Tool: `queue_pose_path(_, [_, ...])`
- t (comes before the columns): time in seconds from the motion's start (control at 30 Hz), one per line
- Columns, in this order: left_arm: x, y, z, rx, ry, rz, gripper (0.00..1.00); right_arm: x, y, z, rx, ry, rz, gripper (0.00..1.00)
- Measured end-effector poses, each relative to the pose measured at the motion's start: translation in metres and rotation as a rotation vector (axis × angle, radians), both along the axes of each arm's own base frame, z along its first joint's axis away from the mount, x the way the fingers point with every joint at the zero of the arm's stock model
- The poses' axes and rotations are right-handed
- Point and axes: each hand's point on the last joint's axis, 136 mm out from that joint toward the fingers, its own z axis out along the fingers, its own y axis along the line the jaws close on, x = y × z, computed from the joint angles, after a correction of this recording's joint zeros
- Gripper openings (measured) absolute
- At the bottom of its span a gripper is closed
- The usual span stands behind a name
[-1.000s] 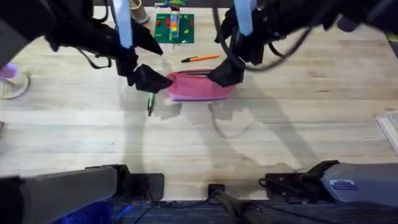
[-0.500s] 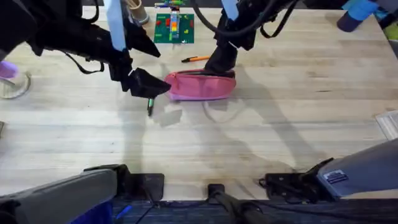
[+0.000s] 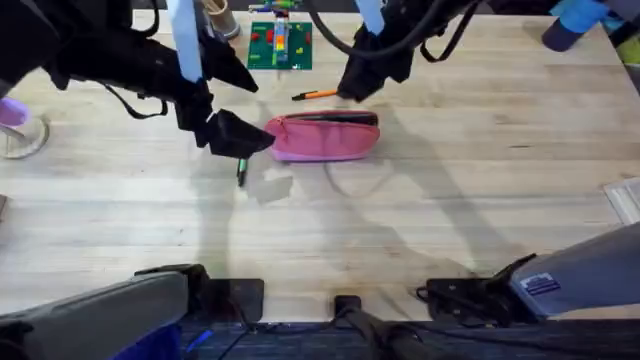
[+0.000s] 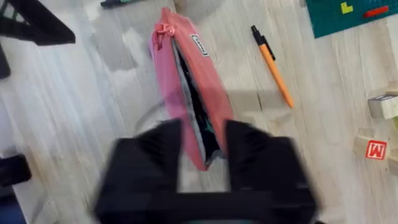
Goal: Unzip the bag, pick up the pens from the table one at a time and place them inside, then zip the bag closed.
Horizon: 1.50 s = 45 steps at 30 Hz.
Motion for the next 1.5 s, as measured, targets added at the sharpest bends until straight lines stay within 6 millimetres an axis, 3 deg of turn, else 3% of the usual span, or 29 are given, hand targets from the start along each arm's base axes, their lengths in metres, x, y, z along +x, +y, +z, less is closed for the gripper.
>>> queue_pose_path(0.03, [0.000, 0.000, 0.000, 0.000, 0.000, 0.000, 0.993, 0.000, 0.000, 0.000, -0.001, 0.001, 0.000, 0.102])
queue_pose_path(0.1, [0.000, 0.000, 0.000, 0.000, 0.000, 0.000, 0.993, -0.001, -0.001, -0.001, -0.003, 0.005, 0.001, 0.036])
queue_pose_path(0.4, [0.000, 0.000, 0.000, 0.000, 0.000, 0.000, 0.993, -0.002, -0.001, -0.007, -0.019, -0.017, 0.059, 0.033])
queue_pose_path(0.63, [0.000, 0.000, 0.000, 0.000, 0.000, 0.000, 0.993, 0.001, 0.000, -0.043, -0.063, -0.021, 0.166, 0.033])
queue_pose_path(0.67, [0.000, 0.000, 0.000, 0.000, 0.000, 0.000, 0.993, 0.006, 0.003, -0.059, -0.077, -0.007, 0.187, 0.031])
queue_pose_path(0.83, [0.001, 0.001, -0.001, 0.007, -0.003, 0.001, 0.994, 0.007, 0.004, -0.088, -0.106, 0.055, 0.199, 0.032])
queue_pose_path(1.1, [0.001, 0.003, -0.002, 0.022, -0.002, 0.005, 0.994, 0.015, 0.008, -0.099, -0.103, 0.049, 0.199, 0.032])
queue_pose_path(1.27, [0.001, 0.003, -0.002, 0.022, -0.002, 0.005, 0.994, 0.023, 0.013, -0.123, -0.111, 0.067, 0.204, 0.031])
queue_pose_path(1.4, [0.001, 0.003, -0.002, 0.022, -0.002, 0.005, 0.993, 0.021, 0.015, -0.128, -0.116, 0.077, 0.210, 0.031])
queue_pose_path(1.43, [0.001, 0.003, -0.002, 0.022, -0.002, 0.005, 0.993, 0.021, 0.015, -0.128, -0.116, 0.078, 0.209, 0.038])
queue_pose_path(1.5, [0.001, 0.003, -0.002, 0.022, -0.002, 0.005, 0.993, 0.022, 0.015, -0.127, -0.114, 0.073, 0.210, 0.285])
